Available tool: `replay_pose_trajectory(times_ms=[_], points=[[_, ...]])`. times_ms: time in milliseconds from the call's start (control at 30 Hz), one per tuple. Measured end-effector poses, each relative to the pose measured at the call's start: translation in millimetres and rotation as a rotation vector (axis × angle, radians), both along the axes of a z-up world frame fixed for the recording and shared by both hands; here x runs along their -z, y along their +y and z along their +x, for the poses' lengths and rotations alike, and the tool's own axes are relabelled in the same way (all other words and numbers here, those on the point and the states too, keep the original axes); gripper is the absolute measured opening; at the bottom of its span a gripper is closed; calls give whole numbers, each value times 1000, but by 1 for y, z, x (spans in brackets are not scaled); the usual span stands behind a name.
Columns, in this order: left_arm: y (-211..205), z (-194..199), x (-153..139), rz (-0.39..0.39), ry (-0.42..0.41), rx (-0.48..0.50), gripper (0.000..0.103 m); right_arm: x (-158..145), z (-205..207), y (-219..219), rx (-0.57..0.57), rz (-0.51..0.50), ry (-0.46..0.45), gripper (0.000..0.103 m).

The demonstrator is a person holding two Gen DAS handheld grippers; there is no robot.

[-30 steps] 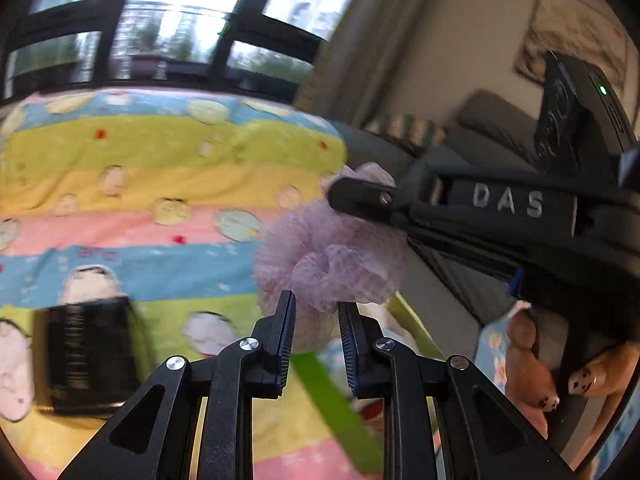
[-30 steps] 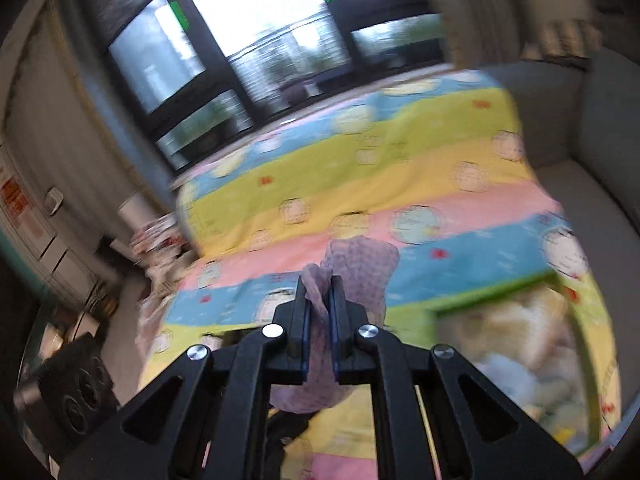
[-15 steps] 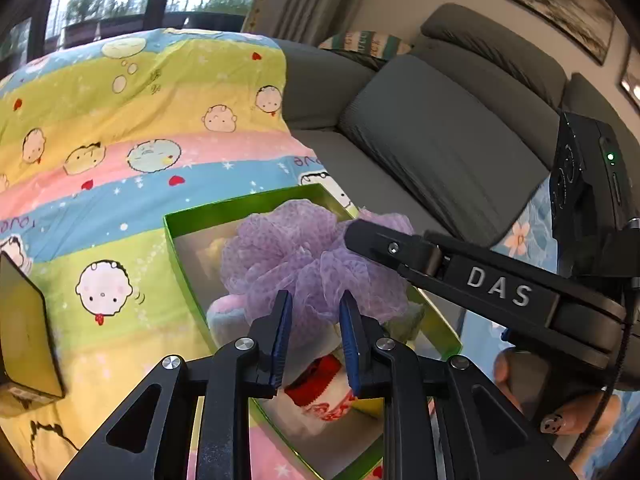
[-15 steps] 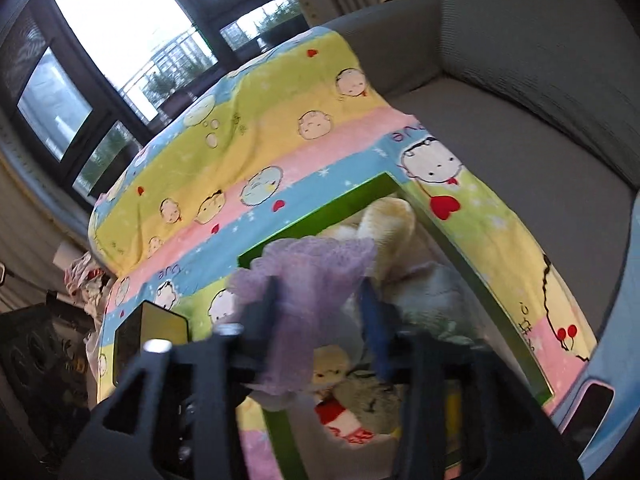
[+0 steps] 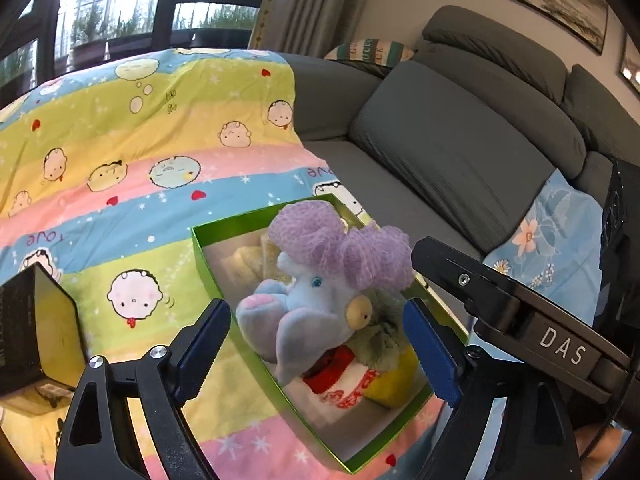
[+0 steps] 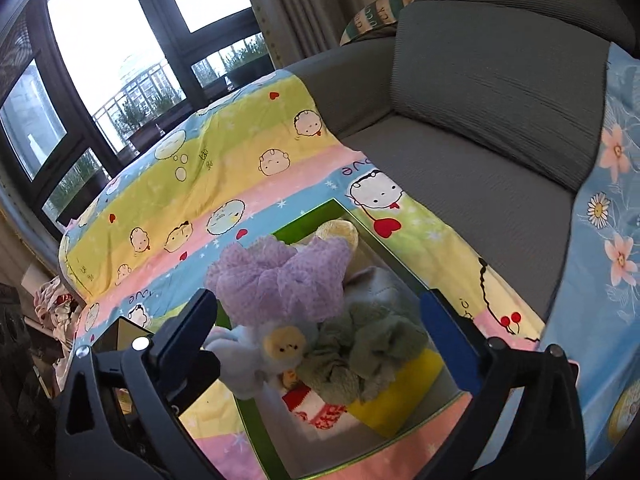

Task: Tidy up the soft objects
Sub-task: 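Withdraw both tools from the green box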

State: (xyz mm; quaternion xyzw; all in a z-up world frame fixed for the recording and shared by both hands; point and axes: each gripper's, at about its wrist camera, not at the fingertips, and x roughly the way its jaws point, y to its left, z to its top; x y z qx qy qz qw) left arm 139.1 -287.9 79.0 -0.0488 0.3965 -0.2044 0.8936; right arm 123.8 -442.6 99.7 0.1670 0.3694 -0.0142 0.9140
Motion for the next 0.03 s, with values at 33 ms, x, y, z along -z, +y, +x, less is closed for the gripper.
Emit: replay_pose_trajectory(times_ms=[33], points=[[0, -1, 0, 5, -2, 0, 88, 0, -2, 0, 5, -3, 1, 102]])
